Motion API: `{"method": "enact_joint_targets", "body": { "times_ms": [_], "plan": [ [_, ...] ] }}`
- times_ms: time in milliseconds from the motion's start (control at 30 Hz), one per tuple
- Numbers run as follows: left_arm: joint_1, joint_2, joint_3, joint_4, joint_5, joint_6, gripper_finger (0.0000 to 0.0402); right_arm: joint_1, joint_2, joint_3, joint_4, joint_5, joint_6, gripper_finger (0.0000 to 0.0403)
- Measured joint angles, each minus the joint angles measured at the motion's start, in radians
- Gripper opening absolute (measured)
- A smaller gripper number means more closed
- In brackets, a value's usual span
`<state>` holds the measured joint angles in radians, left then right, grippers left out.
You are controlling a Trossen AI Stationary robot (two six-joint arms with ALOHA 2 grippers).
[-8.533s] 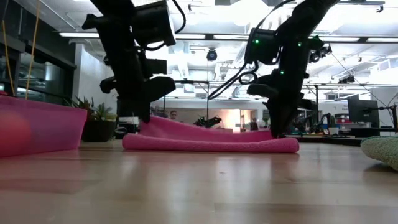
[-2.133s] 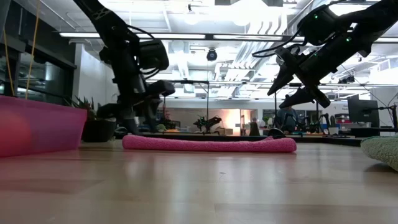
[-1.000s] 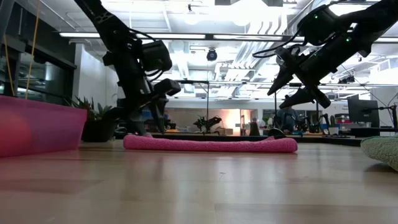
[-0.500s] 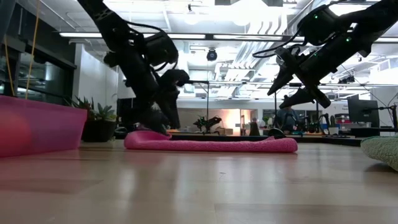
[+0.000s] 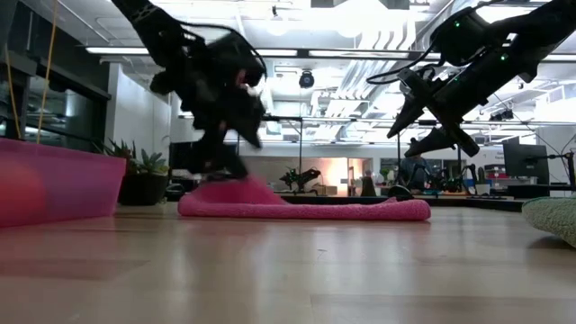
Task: Fold microfiber towels
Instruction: Fold the pink microfiber towel
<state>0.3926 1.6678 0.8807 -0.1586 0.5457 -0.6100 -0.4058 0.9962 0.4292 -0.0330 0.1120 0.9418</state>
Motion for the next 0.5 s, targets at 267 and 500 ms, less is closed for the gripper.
{"method": "enact_joint_targets", "body": {
  "times_ms": [267,500],
  "plan": [
    [0.198,-0.183,0.001,-0.037,-0.194,0.078,0.0200,0.000,0.000,0.000,0.000,0.011,0.000,0.0227],
    [0.324,-0.261,0.001,-0.183,-0.289,0.091,0.0200,0.000,0.000,0.000,0.000,0.016,0.000,0.0227]
  ]
}}
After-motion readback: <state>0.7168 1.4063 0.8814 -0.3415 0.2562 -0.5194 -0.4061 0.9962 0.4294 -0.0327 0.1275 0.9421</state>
